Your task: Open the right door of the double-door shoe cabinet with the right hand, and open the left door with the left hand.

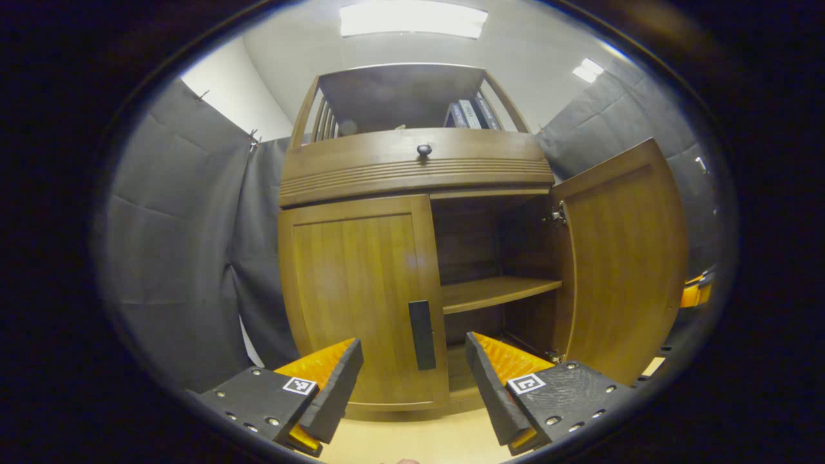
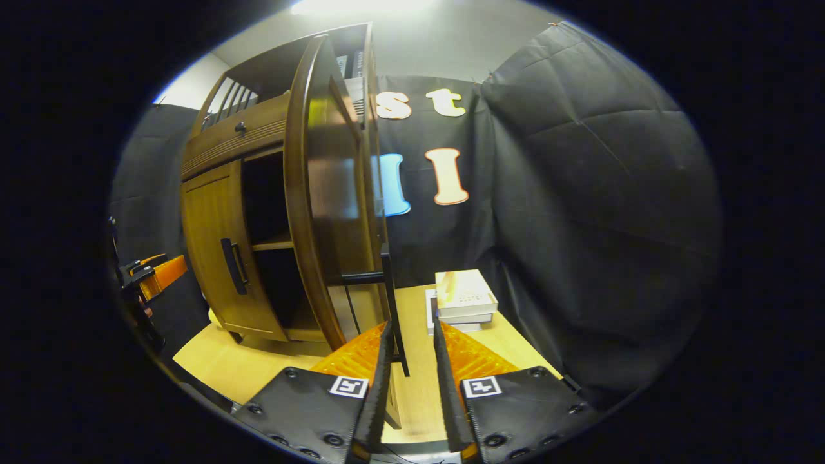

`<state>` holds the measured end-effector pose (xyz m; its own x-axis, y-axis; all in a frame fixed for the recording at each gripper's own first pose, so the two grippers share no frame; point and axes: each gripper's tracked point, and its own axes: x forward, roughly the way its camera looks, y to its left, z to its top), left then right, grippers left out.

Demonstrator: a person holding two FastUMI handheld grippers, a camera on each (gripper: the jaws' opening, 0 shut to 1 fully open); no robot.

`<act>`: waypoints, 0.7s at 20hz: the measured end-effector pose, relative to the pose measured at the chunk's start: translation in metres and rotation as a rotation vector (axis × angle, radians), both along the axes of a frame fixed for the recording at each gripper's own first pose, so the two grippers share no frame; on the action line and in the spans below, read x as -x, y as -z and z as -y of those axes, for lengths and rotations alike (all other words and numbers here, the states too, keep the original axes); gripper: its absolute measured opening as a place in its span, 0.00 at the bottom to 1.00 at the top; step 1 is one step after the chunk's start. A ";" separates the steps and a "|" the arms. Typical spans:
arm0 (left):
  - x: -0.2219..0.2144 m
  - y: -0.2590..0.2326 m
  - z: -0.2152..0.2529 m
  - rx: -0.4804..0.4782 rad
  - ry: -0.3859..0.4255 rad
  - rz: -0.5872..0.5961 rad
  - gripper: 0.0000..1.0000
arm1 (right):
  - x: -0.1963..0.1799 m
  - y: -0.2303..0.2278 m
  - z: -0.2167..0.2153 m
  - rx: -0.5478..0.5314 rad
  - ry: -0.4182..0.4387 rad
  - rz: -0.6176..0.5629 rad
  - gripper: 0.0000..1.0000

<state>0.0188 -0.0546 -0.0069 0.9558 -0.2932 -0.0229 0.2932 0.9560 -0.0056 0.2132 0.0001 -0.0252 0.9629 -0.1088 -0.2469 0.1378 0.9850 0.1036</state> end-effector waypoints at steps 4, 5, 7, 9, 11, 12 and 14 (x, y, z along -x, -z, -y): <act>-0.012 0.005 0.007 0.018 0.019 -0.040 0.91 | 0.026 -0.011 0.023 -0.077 0.097 0.052 1.00; -0.016 0.006 0.006 0.020 0.021 -0.050 0.91 | 0.032 -0.010 0.029 -0.072 0.123 0.055 1.00; -0.021 0.010 0.006 0.024 0.017 -0.068 0.91 | 0.041 -0.009 0.037 -0.039 0.168 0.056 0.98; -0.028 0.013 0.007 0.015 0.010 -0.081 0.91 | 0.047 -0.010 0.040 0.003 0.200 0.051 0.98; -0.031 0.018 0.008 0.008 0.004 -0.099 0.92 | 0.052 -0.010 0.039 0.033 0.217 0.041 0.98; -0.034 0.022 0.008 0.008 -0.002 -0.114 0.92 | 0.052 -0.010 0.037 0.041 0.224 0.037 0.98; -0.038 0.031 0.009 0.015 -0.008 -0.150 0.91 | 0.051 -0.008 0.035 0.051 0.234 0.026 0.98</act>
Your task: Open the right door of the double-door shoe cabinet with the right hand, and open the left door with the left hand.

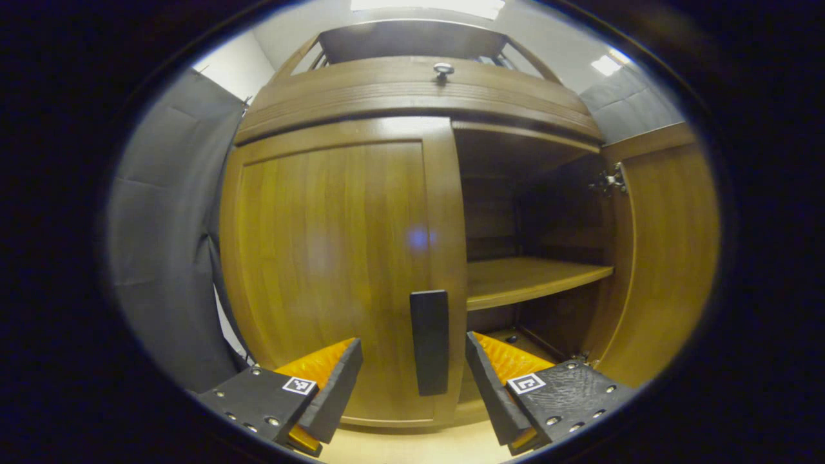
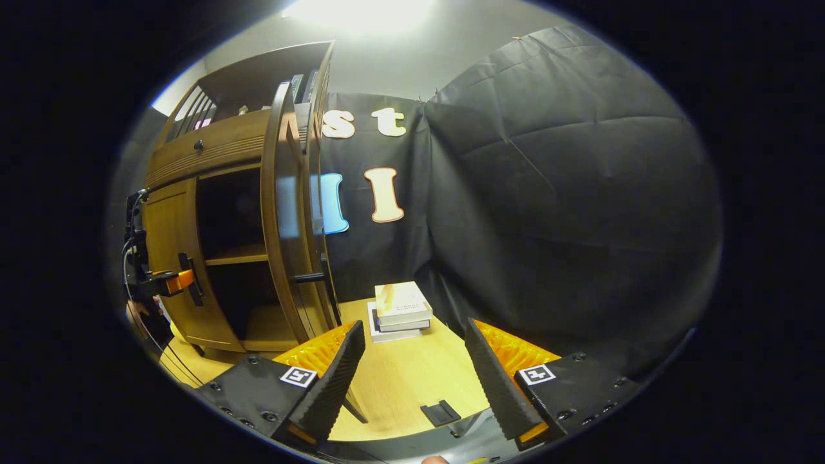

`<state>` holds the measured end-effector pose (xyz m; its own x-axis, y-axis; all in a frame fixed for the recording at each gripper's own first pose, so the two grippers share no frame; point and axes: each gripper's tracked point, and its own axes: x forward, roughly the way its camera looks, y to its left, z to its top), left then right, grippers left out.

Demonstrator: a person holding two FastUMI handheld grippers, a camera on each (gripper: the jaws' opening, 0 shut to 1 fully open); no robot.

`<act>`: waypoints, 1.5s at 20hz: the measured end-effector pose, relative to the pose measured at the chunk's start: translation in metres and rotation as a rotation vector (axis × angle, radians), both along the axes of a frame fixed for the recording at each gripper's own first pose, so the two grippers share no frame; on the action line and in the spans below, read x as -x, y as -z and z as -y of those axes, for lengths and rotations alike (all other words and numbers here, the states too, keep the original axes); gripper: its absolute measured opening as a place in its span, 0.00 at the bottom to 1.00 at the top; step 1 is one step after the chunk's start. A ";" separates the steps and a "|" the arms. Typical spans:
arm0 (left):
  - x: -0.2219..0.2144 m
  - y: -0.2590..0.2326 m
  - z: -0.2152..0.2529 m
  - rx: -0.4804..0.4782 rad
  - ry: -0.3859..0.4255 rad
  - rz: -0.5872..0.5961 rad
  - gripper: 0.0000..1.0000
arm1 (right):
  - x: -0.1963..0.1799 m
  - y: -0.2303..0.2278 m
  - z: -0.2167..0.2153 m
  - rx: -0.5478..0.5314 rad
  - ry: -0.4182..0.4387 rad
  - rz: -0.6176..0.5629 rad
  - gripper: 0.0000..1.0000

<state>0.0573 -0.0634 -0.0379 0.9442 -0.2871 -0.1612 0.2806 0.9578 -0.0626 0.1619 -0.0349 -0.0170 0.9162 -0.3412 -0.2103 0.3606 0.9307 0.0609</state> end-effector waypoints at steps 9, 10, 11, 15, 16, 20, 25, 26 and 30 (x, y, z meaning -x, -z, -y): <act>0.002 0.008 0.022 0.047 0.062 -0.059 0.65 | -0.005 0.004 -0.010 0.027 0.012 -0.037 0.98; 0.002 0.010 0.028 0.040 0.066 -0.060 0.57 | -0.006 0.003 -0.013 0.034 0.005 -0.037 0.98; 0.003 0.008 0.027 0.022 0.053 -0.053 0.49 | -0.008 0.002 -0.014 0.042 -0.003 -0.038 0.98; 0.009 0.007 0.026 0.029 0.035 -0.067 0.25 | -0.005 -0.001 -0.014 0.064 -0.030 -0.037 0.98; 0.008 0.006 0.026 0.026 0.039 -0.067 0.24 | -0.005 -0.001 -0.014 0.067 -0.036 -0.037 0.98; 0.009 0.000 0.023 0.019 0.039 -0.066 0.21 | -0.002 -0.001 -0.016 0.062 -0.070 -0.035 0.98; 0.013 -0.001 0.029 0.013 0.018 -0.064 0.20 | 0.001 -0.005 -0.024 0.069 -0.140 -0.023 1.00; 0.013 -0.002 0.032 0.012 0.013 -0.064 0.20 | 0.000 -0.005 -0.026 0.070 -0.154 -0.019 0.98; 0.010 -0.001 0.039 0.008 -0.013 -0.069 0.20 | 0.005 -0.007 -0.038 0.064 -0.212 -0.008 0.98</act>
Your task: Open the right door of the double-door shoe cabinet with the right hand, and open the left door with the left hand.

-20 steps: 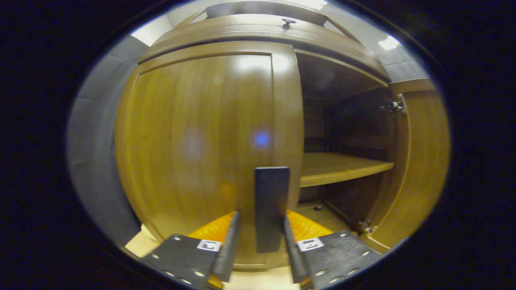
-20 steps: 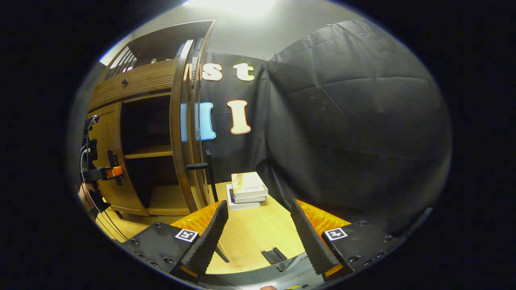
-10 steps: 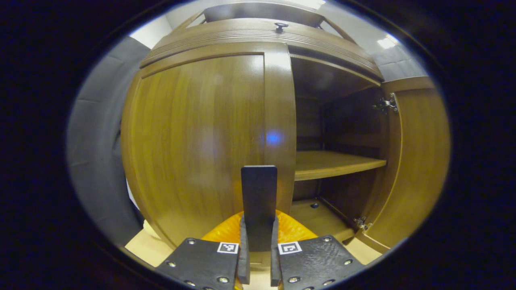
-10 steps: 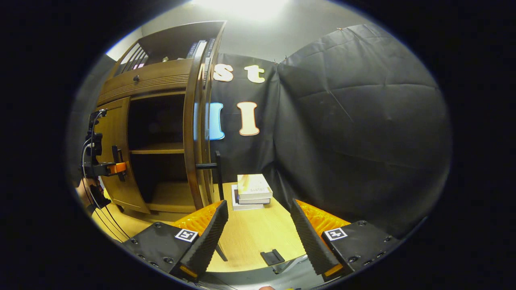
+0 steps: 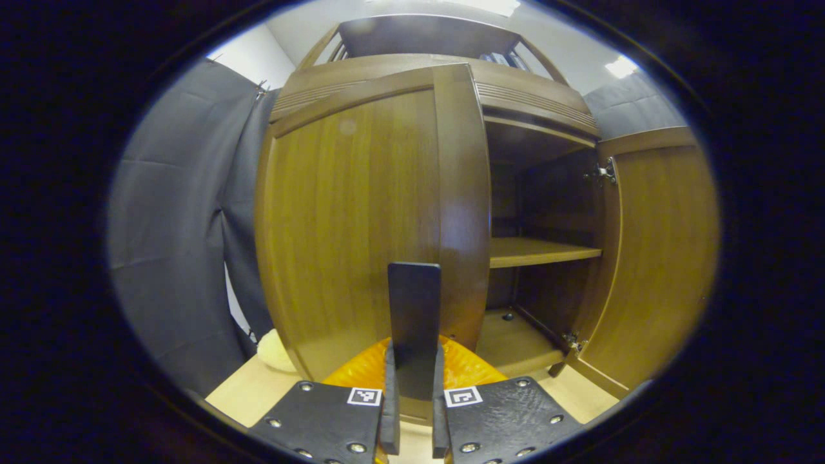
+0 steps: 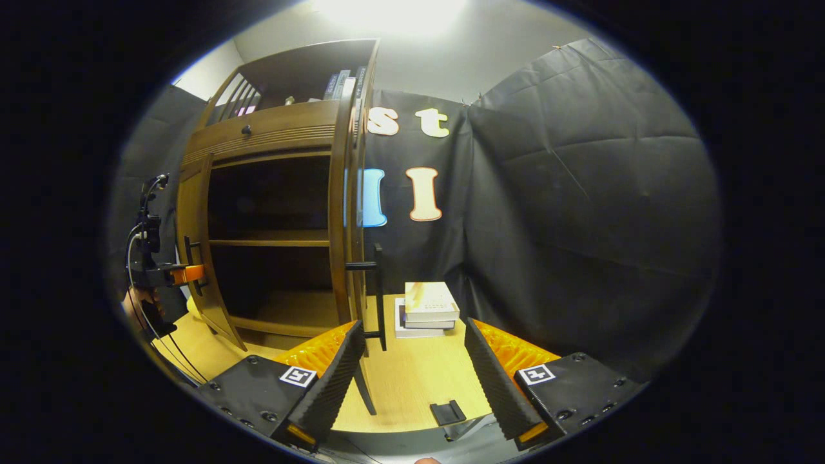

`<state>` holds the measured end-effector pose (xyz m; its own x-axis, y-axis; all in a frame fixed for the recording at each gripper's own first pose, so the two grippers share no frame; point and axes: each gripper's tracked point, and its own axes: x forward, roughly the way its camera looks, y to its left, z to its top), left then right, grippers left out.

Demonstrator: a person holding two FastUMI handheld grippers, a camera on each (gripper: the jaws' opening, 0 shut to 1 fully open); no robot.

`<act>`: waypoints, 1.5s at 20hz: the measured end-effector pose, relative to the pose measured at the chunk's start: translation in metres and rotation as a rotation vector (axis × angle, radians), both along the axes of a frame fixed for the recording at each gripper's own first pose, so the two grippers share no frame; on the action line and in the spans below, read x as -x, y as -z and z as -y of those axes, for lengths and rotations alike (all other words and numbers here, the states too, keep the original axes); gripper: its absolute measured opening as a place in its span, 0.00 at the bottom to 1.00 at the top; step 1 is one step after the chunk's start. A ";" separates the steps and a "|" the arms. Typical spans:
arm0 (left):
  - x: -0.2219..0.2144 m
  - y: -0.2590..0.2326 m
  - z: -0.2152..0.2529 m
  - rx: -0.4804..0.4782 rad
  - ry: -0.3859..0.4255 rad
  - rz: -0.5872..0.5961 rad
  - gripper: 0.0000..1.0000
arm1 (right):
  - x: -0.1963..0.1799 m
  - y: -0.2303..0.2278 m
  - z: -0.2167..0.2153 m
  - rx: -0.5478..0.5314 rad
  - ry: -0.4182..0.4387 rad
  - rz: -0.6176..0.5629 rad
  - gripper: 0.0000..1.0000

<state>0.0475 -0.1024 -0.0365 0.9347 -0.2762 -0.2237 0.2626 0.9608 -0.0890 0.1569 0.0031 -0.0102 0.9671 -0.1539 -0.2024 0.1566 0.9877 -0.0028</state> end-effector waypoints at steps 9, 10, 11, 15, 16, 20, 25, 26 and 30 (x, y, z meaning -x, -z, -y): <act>-0.005 -0.002 0.016 -0.001 -0.050 -0.008 0.21 | 0.000 -0.004 -0.048 0.007 -0.143 0.012 1.00; -0.005 -0.004 0.016 0.000 -0.053 -0.009 0.21 | -0.003 -0.003 -0.055 0.011 -0.161 0.011 1.00; -0.005 -0.006 0.015 -0.002 -0.056 -0.010 0.20 | -0.005 -0.003 -0.063 0.012 -0.179 0.011 0.98; 0.000 -0.010 0.011 -0.003 -0.074 -0.004 0.21 | -0.013 -0.004 -0.093 0.009 -0.242 0.015 0.98; -0.001 -0.011 0.010 -0.004 -0.080 -0.004 0.20 | -0.017 -0.003 -0.100 0.007 -0.255 0.015 0.98; 0.001 -0.014 0.009 -0.022 -0.101 0.003 0.20 | -0.030 -0.003 -0.127 -0.003 -0.306 0.014 0.98; 0.003 -0.015 0.007 -0.047 -0.124 0.016 0.20 | -0.045 0.001 -0.160 -0.012 -0.369 0.007 0.98; 0.003 -0.017 0.008 -0.056 -0.126 0.017 0.20 | -0.050 0.002 -0.165 -0.014 -0.382 0.005 0.98; 0.004 -0.017 0.005 -0.092 -0.159 0.017 0.20 | -0.059 0.001 -0.187 -0.003 -0.419 0.011 0.98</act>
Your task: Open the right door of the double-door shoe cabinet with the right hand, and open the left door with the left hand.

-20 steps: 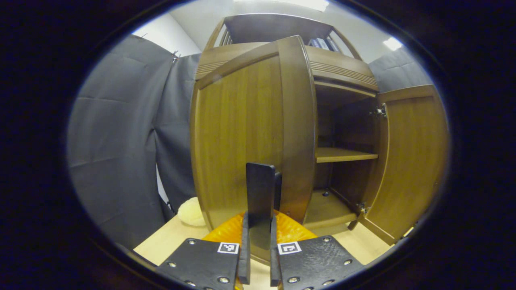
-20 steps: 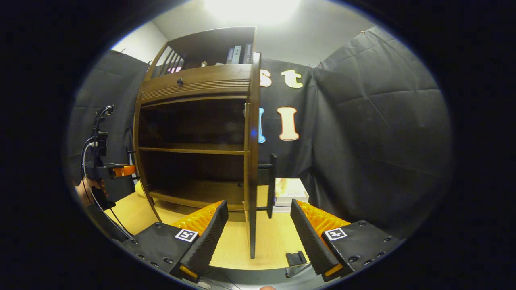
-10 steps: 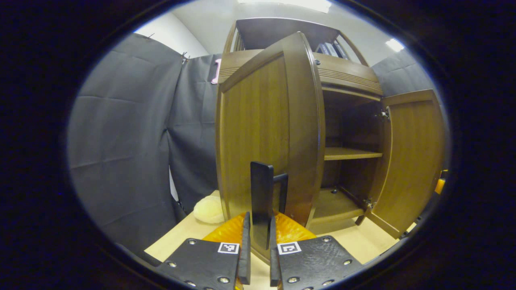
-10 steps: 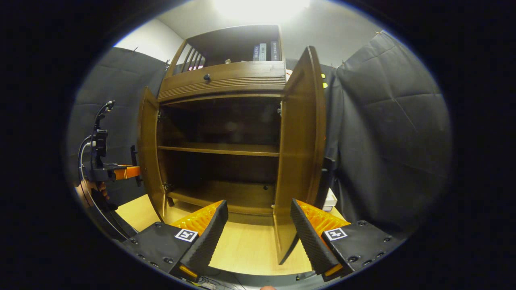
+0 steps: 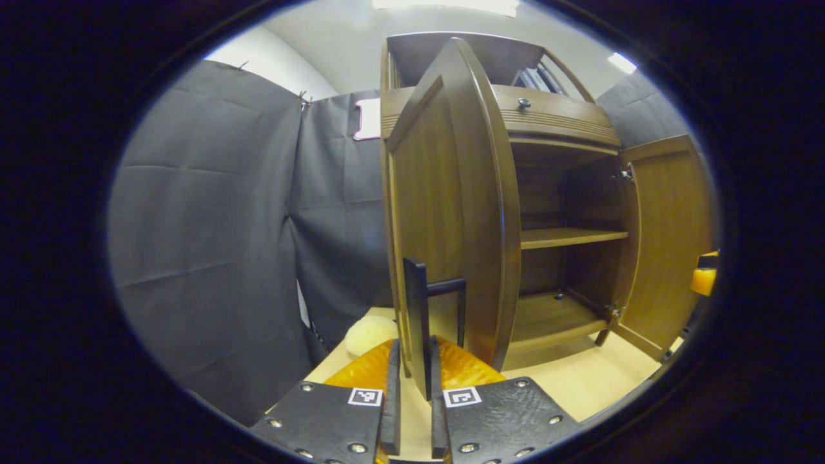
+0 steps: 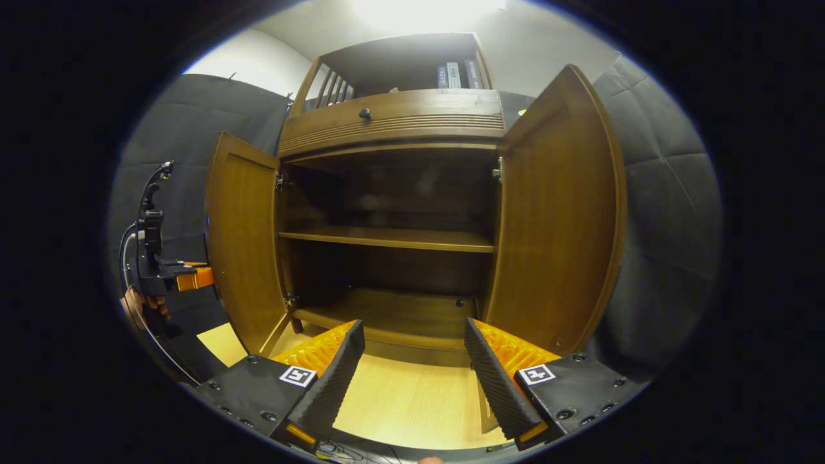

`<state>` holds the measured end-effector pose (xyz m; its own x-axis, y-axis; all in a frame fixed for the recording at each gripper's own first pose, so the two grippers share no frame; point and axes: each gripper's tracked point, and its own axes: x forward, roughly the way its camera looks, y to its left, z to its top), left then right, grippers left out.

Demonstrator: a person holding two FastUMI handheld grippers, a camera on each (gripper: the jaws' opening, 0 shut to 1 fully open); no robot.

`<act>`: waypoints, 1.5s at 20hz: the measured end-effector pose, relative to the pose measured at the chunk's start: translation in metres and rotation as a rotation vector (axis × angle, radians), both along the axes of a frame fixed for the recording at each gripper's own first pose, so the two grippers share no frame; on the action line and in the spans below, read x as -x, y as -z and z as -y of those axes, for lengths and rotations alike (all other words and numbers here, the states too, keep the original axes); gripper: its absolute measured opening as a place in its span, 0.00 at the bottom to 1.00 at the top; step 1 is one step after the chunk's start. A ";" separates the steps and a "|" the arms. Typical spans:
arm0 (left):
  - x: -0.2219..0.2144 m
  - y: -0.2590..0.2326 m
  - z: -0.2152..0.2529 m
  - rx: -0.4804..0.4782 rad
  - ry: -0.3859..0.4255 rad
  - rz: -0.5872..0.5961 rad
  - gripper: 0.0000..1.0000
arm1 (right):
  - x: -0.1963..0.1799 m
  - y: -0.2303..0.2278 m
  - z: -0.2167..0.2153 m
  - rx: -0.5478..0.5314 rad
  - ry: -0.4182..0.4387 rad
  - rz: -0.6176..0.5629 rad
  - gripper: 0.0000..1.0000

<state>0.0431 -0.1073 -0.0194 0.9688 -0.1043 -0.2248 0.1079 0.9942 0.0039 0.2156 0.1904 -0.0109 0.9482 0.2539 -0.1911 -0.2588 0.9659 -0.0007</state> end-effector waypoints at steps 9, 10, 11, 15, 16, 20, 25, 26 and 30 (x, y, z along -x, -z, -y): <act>0.001 0.000 -0.003 0.040 -0.039 0.015 0.20 | -0.021 0.004 -0.030 0.001 -0.059 -0.016 0.98; 0.000 0.000 -0.001 0.043 -0.039 0.012 0.20 | -0.022 0.004 -0.032 -0.002 -0.064 -0.017 0.99; -0.001 0.001 -0.001 0.046 -0.038 0.004 0.19 | -0.023 0.002 -0.033 -0.003 -0.067 -0.015 0.94; 0.007 0.000 -0.010 0.019 -0.066 0.006 0.19 | -0.020 -0.003 -0.032 -0.012 -0.076 -0.004 0.99; 0.013 -0.003 -0.015 0.003 -0.088 0.013 0.19 | -0.018 -0.004 -0.030 -0.017 -0.079 -0.001 0.99; 0.017 -0.023 -0.028 -0.048 -0.194 0.055 0.22 | -0.009 -0.009 -0.014 -0.035 -0.063 0.011 0.99; 0.044 -0.055 -0.023 -0.016 -0.242 0.128 0.43 | 0.011 -0.020 0.014 -0.057 -0.020 0.050 0.99; 0.049 -0.061 -0.019 -0.021 -0.234 0.142 0.48 | 0.014 -0.022 0.018 -0.056 -0.009 0.055 0.98; 0.078 -0.090 0.016 -0.025 -0.168 0.185 0.69 | 0.029 -0.031 0.032 -0.067 0.037 0.065 0.98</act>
<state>-0.0354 -0.1228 0.0709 0.9970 0.0646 -0.0428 -0.0632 0.9975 0.0330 0.1867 0.1580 0.0198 0.9670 0.2286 -0.1128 -0.2243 0.9733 0.0491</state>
